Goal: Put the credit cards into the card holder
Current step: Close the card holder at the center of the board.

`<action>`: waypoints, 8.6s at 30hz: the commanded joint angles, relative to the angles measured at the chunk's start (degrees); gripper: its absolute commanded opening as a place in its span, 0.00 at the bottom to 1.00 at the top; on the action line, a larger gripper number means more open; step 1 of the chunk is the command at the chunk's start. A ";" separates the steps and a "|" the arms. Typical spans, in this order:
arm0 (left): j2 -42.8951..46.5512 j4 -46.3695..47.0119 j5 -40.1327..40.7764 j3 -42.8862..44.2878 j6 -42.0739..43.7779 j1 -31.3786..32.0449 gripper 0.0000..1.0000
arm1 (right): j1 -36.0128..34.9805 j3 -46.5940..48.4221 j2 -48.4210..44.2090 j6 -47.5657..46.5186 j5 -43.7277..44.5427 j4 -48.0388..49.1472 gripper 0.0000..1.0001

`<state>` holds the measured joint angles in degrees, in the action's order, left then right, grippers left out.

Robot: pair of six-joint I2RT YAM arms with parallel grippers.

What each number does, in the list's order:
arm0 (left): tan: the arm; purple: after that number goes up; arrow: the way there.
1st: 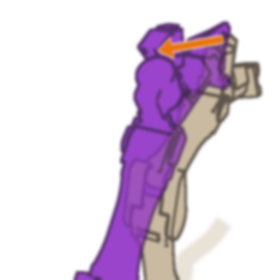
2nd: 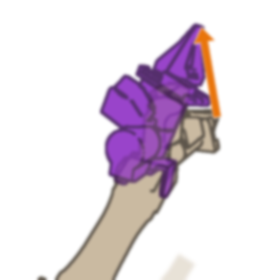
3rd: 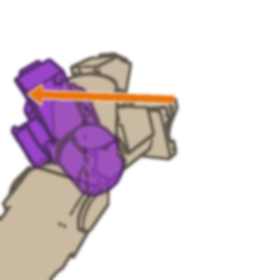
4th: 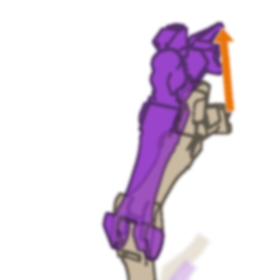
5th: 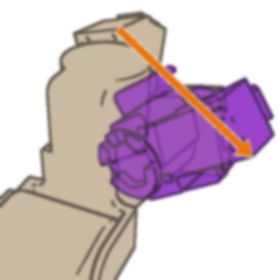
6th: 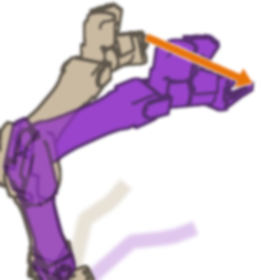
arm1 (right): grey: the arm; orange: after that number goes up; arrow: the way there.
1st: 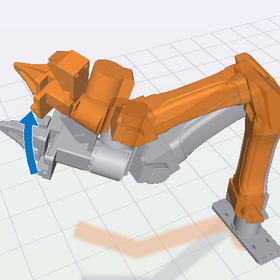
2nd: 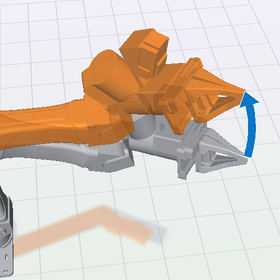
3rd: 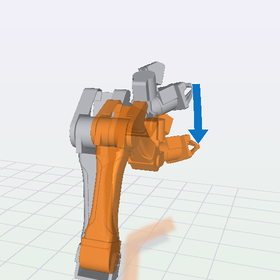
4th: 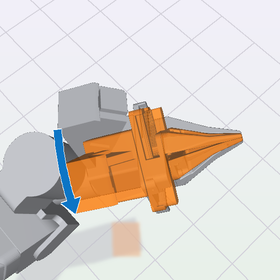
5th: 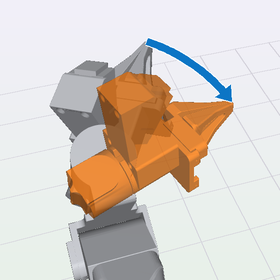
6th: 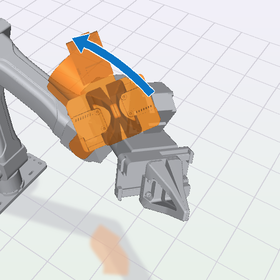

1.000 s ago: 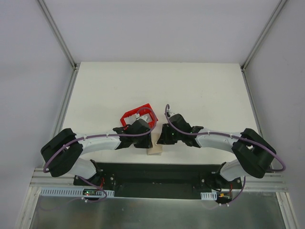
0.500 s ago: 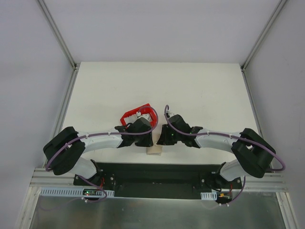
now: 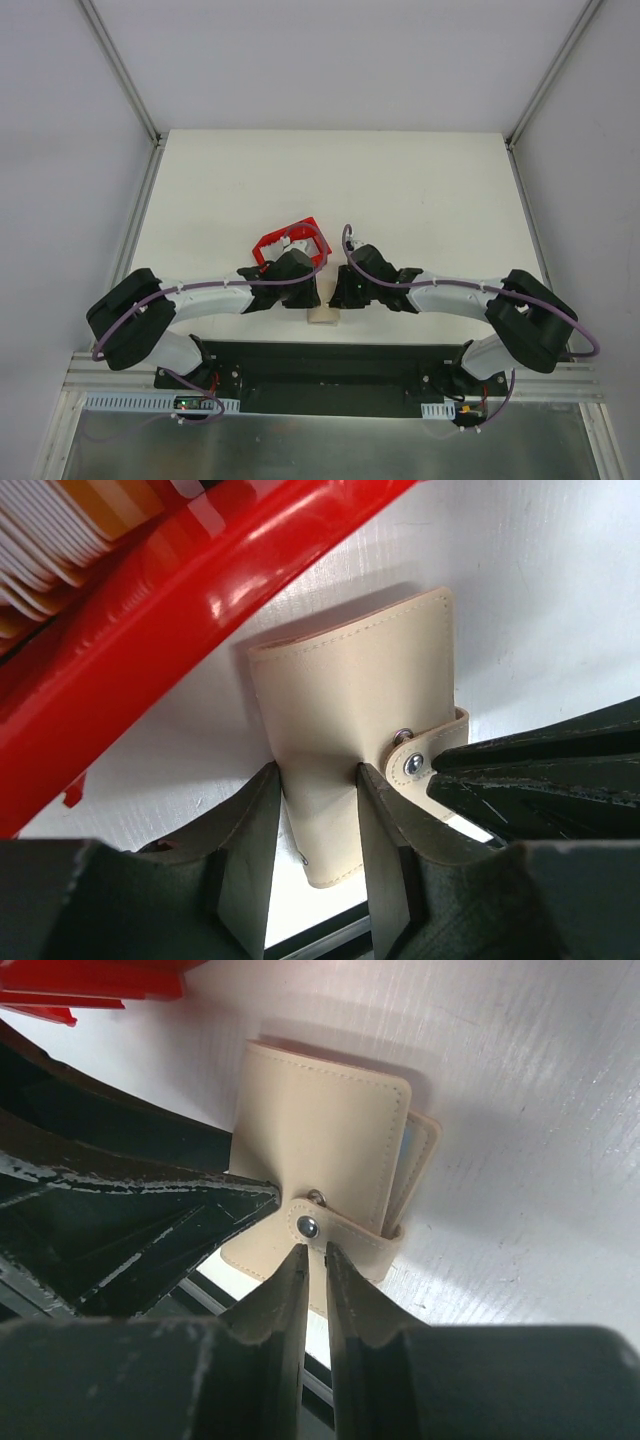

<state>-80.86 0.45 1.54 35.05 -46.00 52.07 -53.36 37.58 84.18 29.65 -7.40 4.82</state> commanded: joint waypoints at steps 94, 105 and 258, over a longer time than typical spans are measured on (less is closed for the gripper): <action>5.10 -3.61 7.86 4.41 4.60 -0.65 0.41 | -0.95 6.10 2.66 -0.73 13.20 -8.87 0.16; -1.75 -3.35 4.26 6.44 6.18 -1.01 0.38 | -0.34 3.11 -1.48 -0.73 13.99 -5.88 0.17; -3.07 -3.96 -0.49 5.82 11.19 1.10 0.37 | 1.33 5.92 1.51 -3.37 5.82 -5.17 0.18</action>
<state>-85.43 -2.85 0.45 41.47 -35.11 52.58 -52.14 41.58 85.32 27.14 -0.60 -0.78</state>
